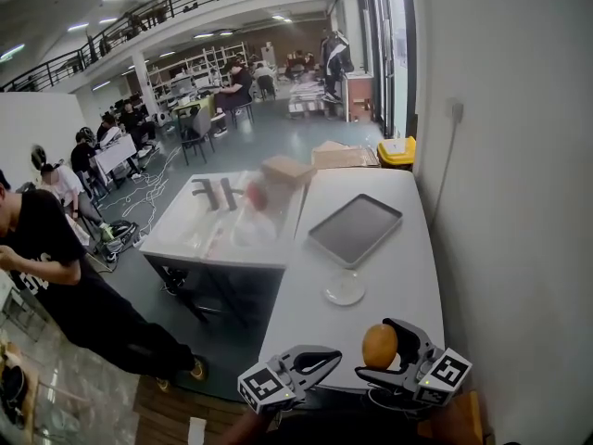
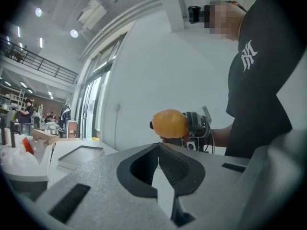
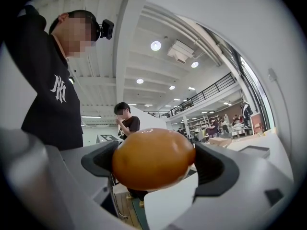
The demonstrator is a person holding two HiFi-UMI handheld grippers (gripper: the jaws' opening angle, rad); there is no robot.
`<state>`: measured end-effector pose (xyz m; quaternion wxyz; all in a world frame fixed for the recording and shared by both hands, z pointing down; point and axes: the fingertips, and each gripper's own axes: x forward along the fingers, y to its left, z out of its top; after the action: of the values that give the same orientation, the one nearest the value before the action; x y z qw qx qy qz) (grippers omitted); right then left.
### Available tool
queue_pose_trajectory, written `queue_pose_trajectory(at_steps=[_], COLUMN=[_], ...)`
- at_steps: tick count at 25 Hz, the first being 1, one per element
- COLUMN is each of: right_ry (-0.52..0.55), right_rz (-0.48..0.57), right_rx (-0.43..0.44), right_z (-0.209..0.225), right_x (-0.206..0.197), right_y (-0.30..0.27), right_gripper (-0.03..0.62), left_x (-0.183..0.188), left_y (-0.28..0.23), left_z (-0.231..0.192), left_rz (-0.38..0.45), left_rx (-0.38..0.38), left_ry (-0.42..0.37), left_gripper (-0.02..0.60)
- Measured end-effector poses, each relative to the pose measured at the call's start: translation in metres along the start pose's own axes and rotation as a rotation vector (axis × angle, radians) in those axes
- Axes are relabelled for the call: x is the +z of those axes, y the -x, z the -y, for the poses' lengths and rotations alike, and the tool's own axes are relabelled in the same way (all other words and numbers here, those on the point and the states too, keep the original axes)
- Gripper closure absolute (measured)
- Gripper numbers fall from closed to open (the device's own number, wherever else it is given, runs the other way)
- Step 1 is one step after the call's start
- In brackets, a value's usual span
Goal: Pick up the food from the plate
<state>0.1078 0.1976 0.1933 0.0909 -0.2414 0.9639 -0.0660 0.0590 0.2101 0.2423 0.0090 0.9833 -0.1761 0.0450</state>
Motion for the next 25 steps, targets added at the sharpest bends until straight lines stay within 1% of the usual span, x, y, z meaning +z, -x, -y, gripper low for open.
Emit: queue_pose_trajectory(at_steps=[2,5,11,17,25], right_ry=[-0.027,-0.018,-0.046,-0.076,-0.099], right_rz=[0.043,0.053,0.069,0.075,0.069], right_rx=[-0.019,-0.052,-0.04,-0.031,-0.013], right_z=[0.005,0.012,0.019,0.016,0.022], right_x=[0.007,0.01,0.016,0.01,0.006], right_y=[0.002,0.007,0.013,0.01,0.008], right_gripper=[0.089,0.088,0.089,0.089,0.089], left_x=[-0.001,-0.001,0.004,0.001,0.002], left_y=[-0.003,-0.005,-0.015,-0.011,-0.015], left_z=[-0.001,0.0,-0.001,0.001,-0.002], left_rz=[-0.001,-0.006,-0.007,-0.017,-0.016], left_rx=[-0.001,0.0,0.004,0.015,0.023], left_ry=[0.0,-0.003,-0.012,-0.002,-0.022], left_gripper=[0.578,0.578,0.578,0.578,0.578])
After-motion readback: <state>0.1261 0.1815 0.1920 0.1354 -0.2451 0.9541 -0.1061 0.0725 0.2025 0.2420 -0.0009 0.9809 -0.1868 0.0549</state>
